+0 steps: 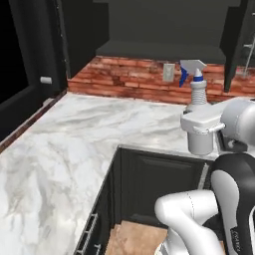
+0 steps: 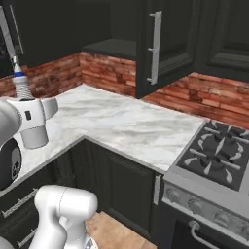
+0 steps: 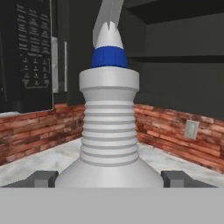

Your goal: Move the cutting board and knife to the sink. Then move spray from the cabinet to the counter.

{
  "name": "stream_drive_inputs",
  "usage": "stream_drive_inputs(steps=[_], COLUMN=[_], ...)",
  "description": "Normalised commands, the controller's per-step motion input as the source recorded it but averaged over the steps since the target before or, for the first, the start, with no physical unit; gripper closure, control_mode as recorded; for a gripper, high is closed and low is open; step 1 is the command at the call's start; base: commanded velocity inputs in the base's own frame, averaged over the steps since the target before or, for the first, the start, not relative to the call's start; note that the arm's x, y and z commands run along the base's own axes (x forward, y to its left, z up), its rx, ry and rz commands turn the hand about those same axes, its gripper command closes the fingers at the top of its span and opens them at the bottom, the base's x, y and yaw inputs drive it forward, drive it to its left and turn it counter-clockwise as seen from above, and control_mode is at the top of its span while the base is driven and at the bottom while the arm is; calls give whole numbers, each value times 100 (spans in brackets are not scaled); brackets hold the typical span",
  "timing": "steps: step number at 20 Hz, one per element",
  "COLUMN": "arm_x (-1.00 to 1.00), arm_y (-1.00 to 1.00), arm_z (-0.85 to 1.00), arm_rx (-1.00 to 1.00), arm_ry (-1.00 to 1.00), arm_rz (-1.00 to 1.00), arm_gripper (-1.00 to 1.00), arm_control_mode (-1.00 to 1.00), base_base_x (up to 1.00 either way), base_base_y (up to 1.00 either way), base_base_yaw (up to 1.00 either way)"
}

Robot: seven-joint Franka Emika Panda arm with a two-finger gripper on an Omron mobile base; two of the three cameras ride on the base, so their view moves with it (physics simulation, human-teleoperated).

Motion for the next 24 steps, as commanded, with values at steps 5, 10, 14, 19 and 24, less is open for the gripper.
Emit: stream_drive_inputs(steps=[5, 10, 14, 19, 24], arm_x=[0, 0, 0, 0, 0], arm_y=[0, 0, 0, 0, 0], arm_z=[0, 0, 0, 0, 0], arm_rx=[0, 0, 0, 0, 0], arm_ry=[0, 0, 0, 0, 0], arm_rz=[0, 0, 0, 0, 0], arm_gripper=[100, 100, 100, 100, 100], arm_control_mode=[100, 100, 100, 100, 100], base_base_x=[-2, 0, 0, 1, 21], base_base_y=[27, 10, 12, 0, -2], base_base_yaw=[40, 43, 44, 47, 45])
